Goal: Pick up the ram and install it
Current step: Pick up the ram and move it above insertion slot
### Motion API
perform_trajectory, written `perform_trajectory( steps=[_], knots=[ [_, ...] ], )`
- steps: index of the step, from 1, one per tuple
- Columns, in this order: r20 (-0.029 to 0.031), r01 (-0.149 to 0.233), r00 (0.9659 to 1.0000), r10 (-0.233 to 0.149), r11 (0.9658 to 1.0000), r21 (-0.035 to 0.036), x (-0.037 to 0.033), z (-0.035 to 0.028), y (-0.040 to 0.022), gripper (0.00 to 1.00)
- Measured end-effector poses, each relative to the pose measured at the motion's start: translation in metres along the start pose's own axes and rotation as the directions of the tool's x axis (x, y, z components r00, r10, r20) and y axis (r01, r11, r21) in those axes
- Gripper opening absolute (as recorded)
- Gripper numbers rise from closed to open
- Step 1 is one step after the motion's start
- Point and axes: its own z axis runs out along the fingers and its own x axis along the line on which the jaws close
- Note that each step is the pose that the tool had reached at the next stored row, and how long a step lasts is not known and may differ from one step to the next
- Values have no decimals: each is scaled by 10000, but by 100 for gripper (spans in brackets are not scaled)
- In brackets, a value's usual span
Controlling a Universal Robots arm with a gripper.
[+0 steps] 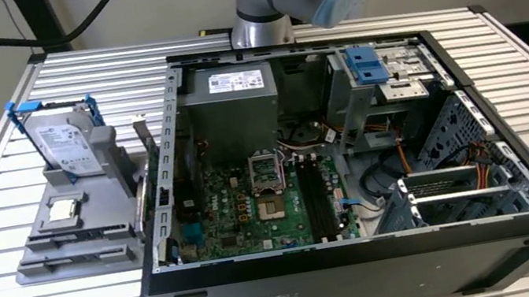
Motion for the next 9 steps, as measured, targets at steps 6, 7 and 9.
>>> perform_trajectory(
  steps=[6,7,9],
  knots=[
    [0,8,10000,-8,10000,0,0,0,0,0],
    [-1,33,10000,-33,10000,0,0,0,0,0],
    [-7,127,9999,-127,9999,-1,2,-1,0,0]
  ],
)
